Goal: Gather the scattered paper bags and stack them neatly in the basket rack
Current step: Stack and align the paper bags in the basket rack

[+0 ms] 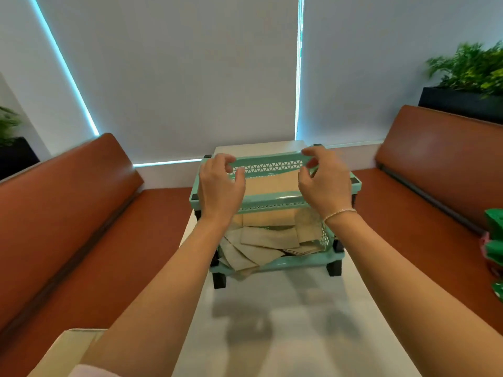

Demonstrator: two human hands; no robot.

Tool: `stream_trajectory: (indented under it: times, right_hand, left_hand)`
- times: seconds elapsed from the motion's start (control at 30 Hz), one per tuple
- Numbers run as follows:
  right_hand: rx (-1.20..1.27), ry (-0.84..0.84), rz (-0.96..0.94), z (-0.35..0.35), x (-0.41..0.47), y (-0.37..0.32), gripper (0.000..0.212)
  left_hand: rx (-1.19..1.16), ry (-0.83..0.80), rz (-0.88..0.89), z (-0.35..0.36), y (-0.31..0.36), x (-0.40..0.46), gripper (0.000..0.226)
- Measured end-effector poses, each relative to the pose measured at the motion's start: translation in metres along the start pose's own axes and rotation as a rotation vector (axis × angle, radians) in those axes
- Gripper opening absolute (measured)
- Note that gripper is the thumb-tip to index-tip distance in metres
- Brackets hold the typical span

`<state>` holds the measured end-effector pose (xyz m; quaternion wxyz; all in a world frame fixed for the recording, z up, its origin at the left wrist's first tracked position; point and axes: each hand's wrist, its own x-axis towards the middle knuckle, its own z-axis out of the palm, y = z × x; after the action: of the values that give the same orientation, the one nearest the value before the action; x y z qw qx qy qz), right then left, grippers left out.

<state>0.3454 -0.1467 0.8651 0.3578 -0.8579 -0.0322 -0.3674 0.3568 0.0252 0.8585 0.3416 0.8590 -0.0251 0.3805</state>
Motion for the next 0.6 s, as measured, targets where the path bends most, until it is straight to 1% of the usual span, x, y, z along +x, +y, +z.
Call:
stream_trajectory:
  times: [0.1,0.17,0.27,0.37,0.43,0.5,0.6]
  right_hand:
    - [-0.001,-0.095,-0.041,0.010,-0.040,-0.001,0.025]
    - [-0.050,-0.195,-0.027,0.020,-0.054,0.002,0.022]
    - [-0.184,-0.424,0.051,0.038,-0.073,0.011,0.026]
    - [-0.324,-0.649,0.160,0.057,-0.097,0.024,0.034]
    - [-0.385,-0.720,0.183,0.069,-0.110,0.030,0.039]
    - [-0.414,-0.765,0.164,0.080,-0.118,0.034,0.044]
    - [-0.465,-0.824,0.096,0.095,-0.120,0.035,0.048]
  left_hand:
    - [-0.093,0.075,0.004,-0.015,-0.010,-0.032,0.015]
    - [-0.129,0.052,0.008,-0.019,-0.019,-0.047,0.014]
    - [-0.119,-0.068,-0.044,-0.019,-0.036,-0.071,0.014]
    - [-0.108,-0.231,-0.208,-0.014,-0.057,-0.092,0.017]
    - [-0.077,-0.326,-0.294,-0.008,-0.071,-0.099,0.021]
    - [-0.069,-0.405,-0.369,-0.002,-0.082,-0.105,0.026]
    - [-0.067,-0.457,-0.434,0.006,-0.091,-0.111,0.028]
